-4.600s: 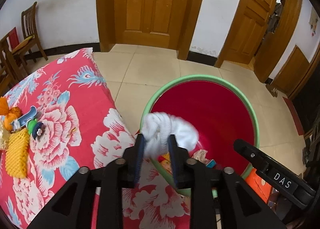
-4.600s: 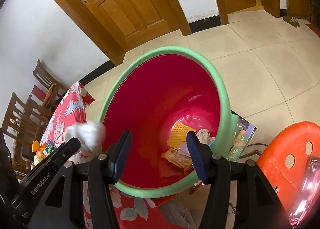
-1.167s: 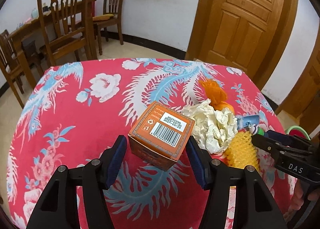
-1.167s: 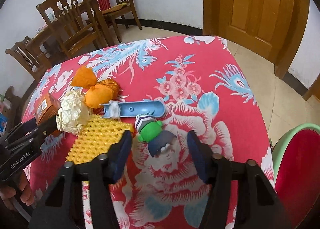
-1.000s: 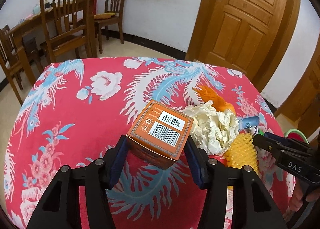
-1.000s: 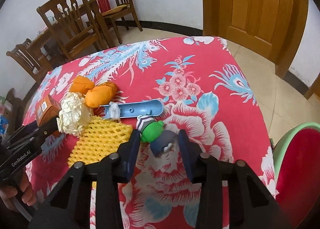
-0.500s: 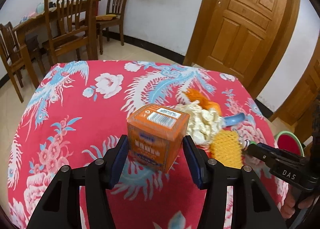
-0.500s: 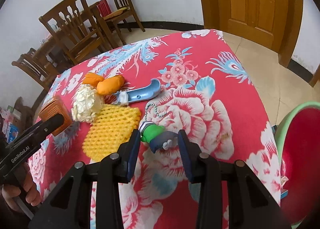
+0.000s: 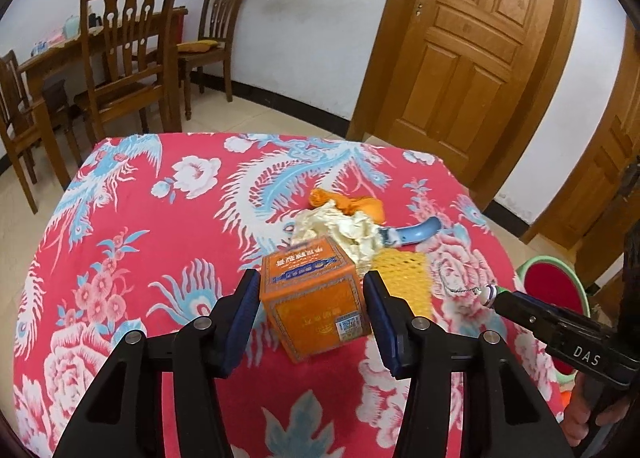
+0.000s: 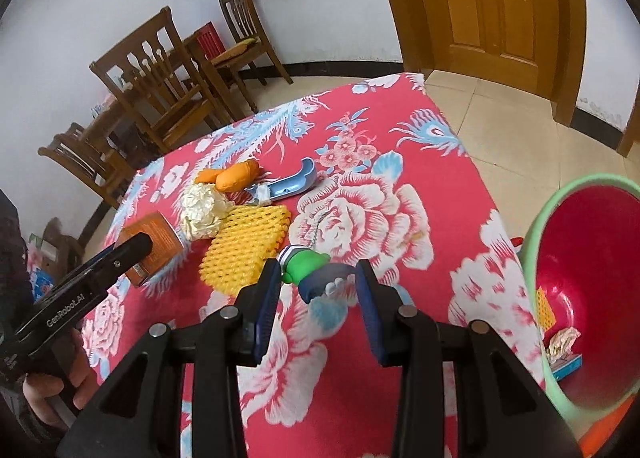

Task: Collect trash
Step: 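Grasp the orange box with the left gripper while the right grasps the green toy, then carry the orange box and green toy over the bucket and open both grippers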

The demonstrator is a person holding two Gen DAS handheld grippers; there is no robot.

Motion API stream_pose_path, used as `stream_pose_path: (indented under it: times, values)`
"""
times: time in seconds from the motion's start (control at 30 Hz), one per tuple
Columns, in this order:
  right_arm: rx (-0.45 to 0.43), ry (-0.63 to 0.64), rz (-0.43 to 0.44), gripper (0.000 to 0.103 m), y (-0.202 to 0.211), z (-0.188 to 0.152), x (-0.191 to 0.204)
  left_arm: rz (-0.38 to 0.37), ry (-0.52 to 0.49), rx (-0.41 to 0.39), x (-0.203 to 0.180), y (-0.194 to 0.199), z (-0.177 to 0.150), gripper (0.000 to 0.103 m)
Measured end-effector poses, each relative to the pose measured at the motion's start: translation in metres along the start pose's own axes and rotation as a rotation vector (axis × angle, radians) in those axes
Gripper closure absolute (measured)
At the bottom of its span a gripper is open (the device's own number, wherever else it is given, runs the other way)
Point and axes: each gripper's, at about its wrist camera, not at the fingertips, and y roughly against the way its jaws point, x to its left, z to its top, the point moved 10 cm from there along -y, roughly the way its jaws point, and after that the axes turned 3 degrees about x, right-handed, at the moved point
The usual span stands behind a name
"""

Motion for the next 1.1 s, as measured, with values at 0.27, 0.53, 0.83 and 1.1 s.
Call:
stream_pose_path:
  times: [0.27, 0.53, 0.83, 1.1]
  values:
    - [-0.048, -0.043, 0.018, 0.062, 0.031, -0.007, -0.009, -0.034, -0.017, -0.025, -0.015, 0.019, -0.001, 0.050]
    - [-0.096, -0.078, 0.018, 0.062, 0.059, -0.010, -0.020, -0.060, -0.040, -0.034, -0.036, 0.032, -0.003, 0.050]
    - [-0.151, -0.131, 0.009, 0.062, 0.089, -0.013, -0.043, -0.099, -0.078, -0.031, -0.071, 0.038, -0.006, 0.050]
    - [-0.203, -0.196, -0.026, 0.062, 0.116, -0.018, -0.076, -0.149, -0.132, -0.023, -0.117, 0.036, -0.009, 0.050]
